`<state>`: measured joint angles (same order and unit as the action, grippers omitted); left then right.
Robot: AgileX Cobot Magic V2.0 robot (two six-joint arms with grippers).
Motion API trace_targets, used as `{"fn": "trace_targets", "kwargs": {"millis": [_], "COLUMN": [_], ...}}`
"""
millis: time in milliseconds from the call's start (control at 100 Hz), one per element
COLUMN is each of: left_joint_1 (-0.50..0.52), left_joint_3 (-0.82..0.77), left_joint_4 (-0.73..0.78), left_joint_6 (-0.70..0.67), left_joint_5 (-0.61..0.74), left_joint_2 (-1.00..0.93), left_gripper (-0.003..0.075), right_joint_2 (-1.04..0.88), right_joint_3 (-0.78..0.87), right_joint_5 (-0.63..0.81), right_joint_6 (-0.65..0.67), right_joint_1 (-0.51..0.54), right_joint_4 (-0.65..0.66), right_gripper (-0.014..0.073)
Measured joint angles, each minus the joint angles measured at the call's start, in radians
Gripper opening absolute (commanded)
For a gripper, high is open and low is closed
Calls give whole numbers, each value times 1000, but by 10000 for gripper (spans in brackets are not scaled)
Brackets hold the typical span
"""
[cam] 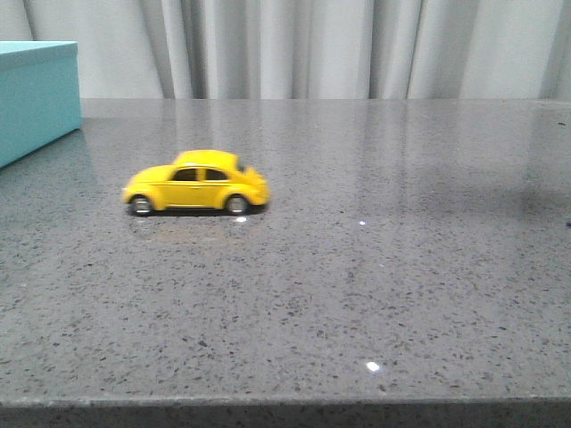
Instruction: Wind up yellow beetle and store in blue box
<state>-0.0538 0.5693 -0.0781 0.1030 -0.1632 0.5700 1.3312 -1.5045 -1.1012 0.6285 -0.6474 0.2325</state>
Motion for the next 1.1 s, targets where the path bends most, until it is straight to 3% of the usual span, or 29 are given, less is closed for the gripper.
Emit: {"fn": "trace_targets", "kwargs": {"millis": [210,450,590,780,960,1100], "left_joint_1": [0,0,0,0,-9,-69], "left_joint_3": [7,161,300,500,650,690], "left_joint_4": [0,0,-63,-246,-331,-337], "left_joint_6": [0,78,272,737,993,1143], "left_joint_5": [-29,-224,-370,-636,-826,-867], "left_joint_2": [4,130,260,459,637,734], "left_gripper": [463,463,463,463,463,463], "right_joint_2": [-10,-121,-168,-196,-204,-204], "right_joint_3": [6,108,159,167,167,167], "right_joint_5": [63,233,248,316,370,376], "right_joint_6": [0,0,0,0,0,0], "right_joint_1": [-2,-20,-20,-20,-20,-22], "right_joint_4": [16,34,36,8,-3,-3], "right_gripper": [466,466,466,466,466,466]}}
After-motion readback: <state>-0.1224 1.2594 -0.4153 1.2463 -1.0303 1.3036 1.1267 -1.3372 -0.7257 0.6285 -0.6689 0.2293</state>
